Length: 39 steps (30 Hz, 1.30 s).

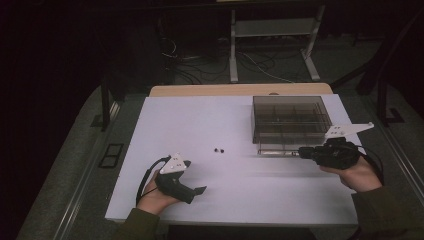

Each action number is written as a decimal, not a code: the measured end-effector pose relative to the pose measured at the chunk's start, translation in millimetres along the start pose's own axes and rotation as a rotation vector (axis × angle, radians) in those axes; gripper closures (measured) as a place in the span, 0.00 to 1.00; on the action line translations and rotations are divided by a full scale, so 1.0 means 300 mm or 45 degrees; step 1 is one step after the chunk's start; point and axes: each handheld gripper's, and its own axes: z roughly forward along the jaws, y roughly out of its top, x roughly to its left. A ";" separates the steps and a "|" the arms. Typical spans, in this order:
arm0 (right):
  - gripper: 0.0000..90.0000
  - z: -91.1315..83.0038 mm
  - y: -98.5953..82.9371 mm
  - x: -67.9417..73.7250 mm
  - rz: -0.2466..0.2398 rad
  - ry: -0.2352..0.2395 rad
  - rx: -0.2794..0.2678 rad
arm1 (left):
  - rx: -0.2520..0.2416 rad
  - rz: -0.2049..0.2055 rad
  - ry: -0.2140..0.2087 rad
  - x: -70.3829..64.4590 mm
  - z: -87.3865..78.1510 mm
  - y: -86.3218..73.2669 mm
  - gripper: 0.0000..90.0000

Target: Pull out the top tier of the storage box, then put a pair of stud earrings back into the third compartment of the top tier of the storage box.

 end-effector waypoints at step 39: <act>0.21 0.121 -0.189 0.106 -0.041 -0.088 -0.120 | -0.001 0.003 -0.016 -0.007 0.022 0.016 0.00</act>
